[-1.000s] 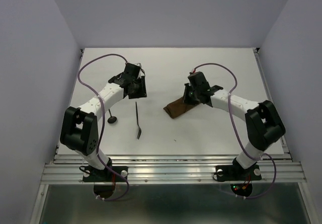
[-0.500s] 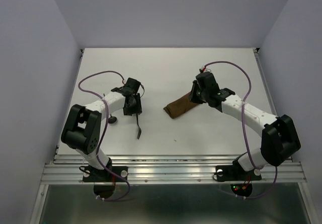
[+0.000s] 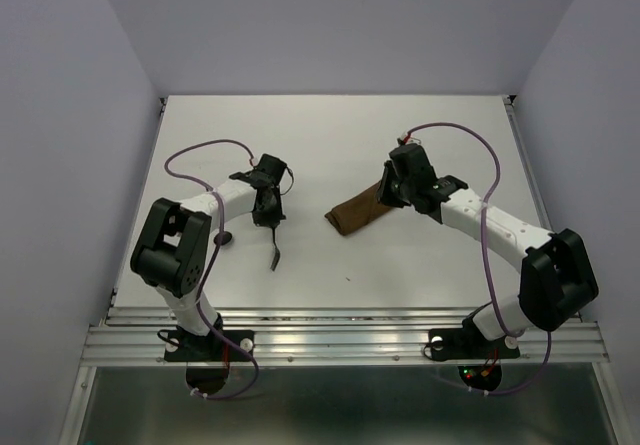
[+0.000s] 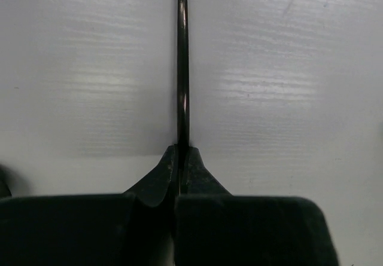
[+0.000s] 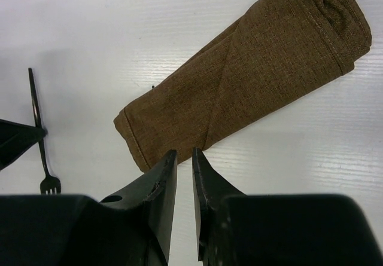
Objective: Fold the napkin into a case and place the utensils inside
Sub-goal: Pick up the fork from the center of the board, then place the fork at the center of the board.
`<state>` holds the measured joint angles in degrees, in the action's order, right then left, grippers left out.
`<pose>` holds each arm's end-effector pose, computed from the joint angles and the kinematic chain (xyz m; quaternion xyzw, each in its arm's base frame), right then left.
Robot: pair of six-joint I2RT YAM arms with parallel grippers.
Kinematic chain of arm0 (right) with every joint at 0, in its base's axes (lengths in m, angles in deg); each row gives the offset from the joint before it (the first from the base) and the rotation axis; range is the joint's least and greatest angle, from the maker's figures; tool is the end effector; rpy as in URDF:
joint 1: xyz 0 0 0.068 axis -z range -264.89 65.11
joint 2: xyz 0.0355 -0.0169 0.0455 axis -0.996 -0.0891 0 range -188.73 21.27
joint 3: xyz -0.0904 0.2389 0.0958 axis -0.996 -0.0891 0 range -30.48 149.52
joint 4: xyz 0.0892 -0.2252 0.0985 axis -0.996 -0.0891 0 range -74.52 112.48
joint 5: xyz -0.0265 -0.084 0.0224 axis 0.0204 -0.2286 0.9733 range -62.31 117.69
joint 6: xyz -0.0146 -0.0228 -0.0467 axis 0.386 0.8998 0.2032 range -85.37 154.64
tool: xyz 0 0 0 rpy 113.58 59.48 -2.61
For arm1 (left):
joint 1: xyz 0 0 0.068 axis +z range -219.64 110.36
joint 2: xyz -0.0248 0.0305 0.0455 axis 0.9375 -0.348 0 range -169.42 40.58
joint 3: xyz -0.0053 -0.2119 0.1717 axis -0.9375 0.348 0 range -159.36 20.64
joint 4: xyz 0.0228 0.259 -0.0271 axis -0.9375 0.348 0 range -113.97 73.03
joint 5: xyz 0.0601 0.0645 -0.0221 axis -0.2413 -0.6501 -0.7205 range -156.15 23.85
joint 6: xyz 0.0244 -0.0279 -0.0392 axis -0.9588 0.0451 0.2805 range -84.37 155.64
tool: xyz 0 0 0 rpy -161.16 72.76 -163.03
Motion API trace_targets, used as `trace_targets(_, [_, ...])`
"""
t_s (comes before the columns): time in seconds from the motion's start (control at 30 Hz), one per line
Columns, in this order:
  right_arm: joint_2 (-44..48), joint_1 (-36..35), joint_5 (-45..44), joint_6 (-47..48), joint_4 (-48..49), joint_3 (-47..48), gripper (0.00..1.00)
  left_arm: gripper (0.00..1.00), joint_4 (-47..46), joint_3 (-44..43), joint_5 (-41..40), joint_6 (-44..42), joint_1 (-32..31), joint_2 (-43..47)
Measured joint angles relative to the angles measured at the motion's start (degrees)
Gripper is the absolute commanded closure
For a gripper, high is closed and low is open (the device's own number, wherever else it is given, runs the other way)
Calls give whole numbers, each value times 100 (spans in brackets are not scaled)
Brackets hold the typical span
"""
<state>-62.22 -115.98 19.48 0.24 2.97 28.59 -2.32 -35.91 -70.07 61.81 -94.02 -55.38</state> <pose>0.2738 0.1592 0.2533 0.0544 0.9167 0.1557 0.3639 0.2995 -0.1331 0.1711 -0.0237 0.9675 -0.0766 0.2400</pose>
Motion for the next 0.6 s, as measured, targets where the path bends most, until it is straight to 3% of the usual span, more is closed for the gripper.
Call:
trace_targets(0.27, [247, 0, -85, -39, -4, -98, 78, 100, 758, -1322, -1318, -249, -140, -461])
trace_targets(0.43, [323, 0, -105, -59, 2, -229, 77, 100, 1169, -2262, -2376, -210, -588, -1069])
trace_targets(0.47, [326, 0, -105, -63, 9, -260, 77, 79, 1320, -2452, -2673, -164, -748, -1292])
trace_targets(0.5, [326, 0, -105, -81, -4, -297, 78, 68, 1377, -2507, -2743, -153, -837, -1410])
trace_targets(0.53, [326, 0, -105, -98, -4, -332, 78, 45, 1488, -2618, -2905, -133, -964, -1622])
trace_targets(0.6, [326, 0, -105, -114, -11, -372, 77, 28, 1735, -2796, -3220, -31, -1215, -2050])
